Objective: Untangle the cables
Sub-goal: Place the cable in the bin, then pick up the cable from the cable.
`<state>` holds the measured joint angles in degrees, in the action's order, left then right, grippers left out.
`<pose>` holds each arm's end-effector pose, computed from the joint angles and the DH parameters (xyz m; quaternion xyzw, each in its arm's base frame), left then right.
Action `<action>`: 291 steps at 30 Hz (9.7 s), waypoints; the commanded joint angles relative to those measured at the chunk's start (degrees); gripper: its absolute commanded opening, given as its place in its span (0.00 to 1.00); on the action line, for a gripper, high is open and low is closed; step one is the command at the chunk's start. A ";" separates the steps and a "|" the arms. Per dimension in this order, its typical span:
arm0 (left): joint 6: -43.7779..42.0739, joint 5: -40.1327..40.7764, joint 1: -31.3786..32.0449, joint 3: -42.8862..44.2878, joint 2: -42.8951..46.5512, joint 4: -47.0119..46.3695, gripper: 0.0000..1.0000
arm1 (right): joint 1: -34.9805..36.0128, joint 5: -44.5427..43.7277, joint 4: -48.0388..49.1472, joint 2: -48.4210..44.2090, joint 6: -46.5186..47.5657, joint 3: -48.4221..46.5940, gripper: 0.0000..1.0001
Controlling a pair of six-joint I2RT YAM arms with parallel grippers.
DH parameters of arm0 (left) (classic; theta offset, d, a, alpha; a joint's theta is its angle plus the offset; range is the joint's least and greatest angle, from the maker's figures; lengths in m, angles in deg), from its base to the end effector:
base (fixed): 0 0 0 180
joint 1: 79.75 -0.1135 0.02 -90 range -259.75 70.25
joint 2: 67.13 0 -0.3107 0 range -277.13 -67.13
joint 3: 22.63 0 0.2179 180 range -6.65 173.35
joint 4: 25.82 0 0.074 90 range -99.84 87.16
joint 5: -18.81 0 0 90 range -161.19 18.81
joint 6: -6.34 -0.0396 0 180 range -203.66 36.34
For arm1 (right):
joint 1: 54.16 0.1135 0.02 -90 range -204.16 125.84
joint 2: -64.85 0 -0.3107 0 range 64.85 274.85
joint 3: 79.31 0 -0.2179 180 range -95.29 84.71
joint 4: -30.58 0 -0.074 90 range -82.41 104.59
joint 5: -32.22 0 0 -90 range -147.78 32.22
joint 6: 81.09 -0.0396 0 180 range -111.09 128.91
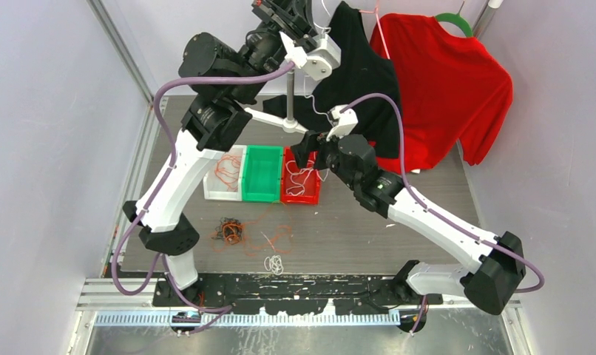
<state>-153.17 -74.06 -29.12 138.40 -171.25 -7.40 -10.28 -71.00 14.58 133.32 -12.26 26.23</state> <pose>0.1911 -0.2360 0.6680 0.3877 0.1972 0.1369 0.8900 0.1746 0.1553 0.4057 -0.0773 0.7607 0.2689 0.5857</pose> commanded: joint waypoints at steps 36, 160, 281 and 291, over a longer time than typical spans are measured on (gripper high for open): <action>12.03 7.91 -0.24 -33.65 18.08 -1.34 0.00 | -7.88 7.35 6.60 12.07 -4.63 1.18 0.76; 44.94 10.29 -10.05 -46.49 -8.21 21.06 0.00 | -20.98 2.89 5.44 -1.96 -19.44 14.62 0.31; 54.23 -35.47 -53.19 -38.70 22.78 69.06 1.00 | 30.65 8.48 -11.49 23.01 -7.00 4.59 0.61; 54.49 -37.69 -53.18 -41.61 24.29 67.48 0.99 | 30.03 6.54 -14.27 21.53 -4.50 4.19 0.17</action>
<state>-99.06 -108.82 -81.92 98.54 -149.85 62.70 20.34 -63.10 0.51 160.66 -18.54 31.70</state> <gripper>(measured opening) 0.997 0.223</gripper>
